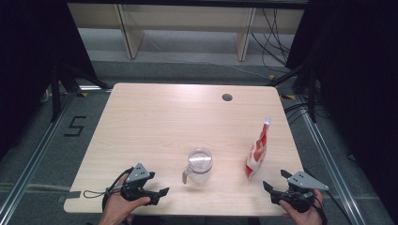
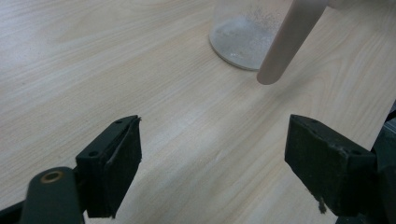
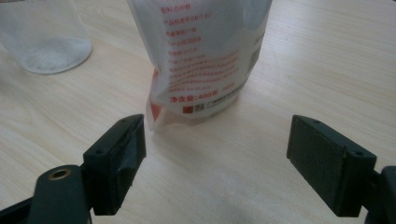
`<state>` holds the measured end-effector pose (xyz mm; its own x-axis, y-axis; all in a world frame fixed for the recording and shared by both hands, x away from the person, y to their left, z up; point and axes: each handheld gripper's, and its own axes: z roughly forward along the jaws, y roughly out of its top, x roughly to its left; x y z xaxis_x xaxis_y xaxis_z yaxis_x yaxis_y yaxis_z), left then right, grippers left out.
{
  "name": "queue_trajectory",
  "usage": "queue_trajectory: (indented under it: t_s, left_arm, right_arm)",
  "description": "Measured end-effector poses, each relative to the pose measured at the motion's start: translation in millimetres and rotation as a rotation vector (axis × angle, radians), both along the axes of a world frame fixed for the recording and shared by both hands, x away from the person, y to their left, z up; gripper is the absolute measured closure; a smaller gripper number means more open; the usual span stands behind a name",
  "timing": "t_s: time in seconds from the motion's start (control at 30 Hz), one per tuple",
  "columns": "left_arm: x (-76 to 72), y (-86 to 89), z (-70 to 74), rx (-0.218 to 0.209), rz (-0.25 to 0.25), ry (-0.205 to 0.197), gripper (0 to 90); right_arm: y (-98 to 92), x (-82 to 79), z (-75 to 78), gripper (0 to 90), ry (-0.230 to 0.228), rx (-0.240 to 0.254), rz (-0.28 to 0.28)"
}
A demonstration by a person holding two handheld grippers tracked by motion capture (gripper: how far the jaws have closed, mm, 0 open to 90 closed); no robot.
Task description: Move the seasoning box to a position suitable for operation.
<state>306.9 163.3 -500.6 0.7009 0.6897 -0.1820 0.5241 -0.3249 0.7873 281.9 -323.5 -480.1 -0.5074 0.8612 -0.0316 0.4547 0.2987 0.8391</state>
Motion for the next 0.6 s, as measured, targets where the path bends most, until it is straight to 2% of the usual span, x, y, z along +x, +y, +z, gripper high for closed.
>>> queue_trajectory:
  t_s: [0.2, 0.27, 0.33, 0.37, 0.43, 0.5, 0.53, 0.6]
  left_arm:
    - [-0.3, -2.3, 0.8, -0.011, -0.005, 0.001, 17.8]
    - [-0.5, -5.0, 0.5, -0.032, -0.005, -0.001, 17.8]
    - [-0.5, -7.0, 1.5, -0.040, -0.006, 0.001, 17.7]
    - [-0.3, -8.9, 1.7, -0.054, -0.004, -0.002, 17.5]
    - [0.1, -11.7, 2.0, -0.052, -0.008, -0.015, 17.5]
    - [0.7, -14.5, 2.7, -0.050, -0.009, -0.026, 17.5]
    - [1.1, -15.5, 3.5, -0.052, -0.010, -0.023, 17.5]
    - [1.6, -17.6, 4.4, -0.059, -0.016, -0.037, 17.8]
  right_arm:
    - [0.6, -0.7, 0.1, 20.1, 0.010, 0.015, -0.015]
    - [0.3, -0.6, 0.0, 20.1, 0.009, 0.010, -0.016]
    - [1.5, -1.9, 0.1, 20.1, 0.027, 0.030, -0.031]
    - [0.0, -0.2, -0.2, 20.1, 0.008, 0.013, -0.018]
    - [1.9, -2.2, 0.0, 20.1, 0.036, 0.038, -0.037]
    - [1.8, -2.2, -0.1, 20.1, 0.034, 0.038, -0.039]
    - [-0.8, 0.2, -0.4, 20.1, 0.017, 0.020, -0.018]
    - [-0.4, -0.3, -0.6, 20.1, 0.022, 0.023, -0.029]
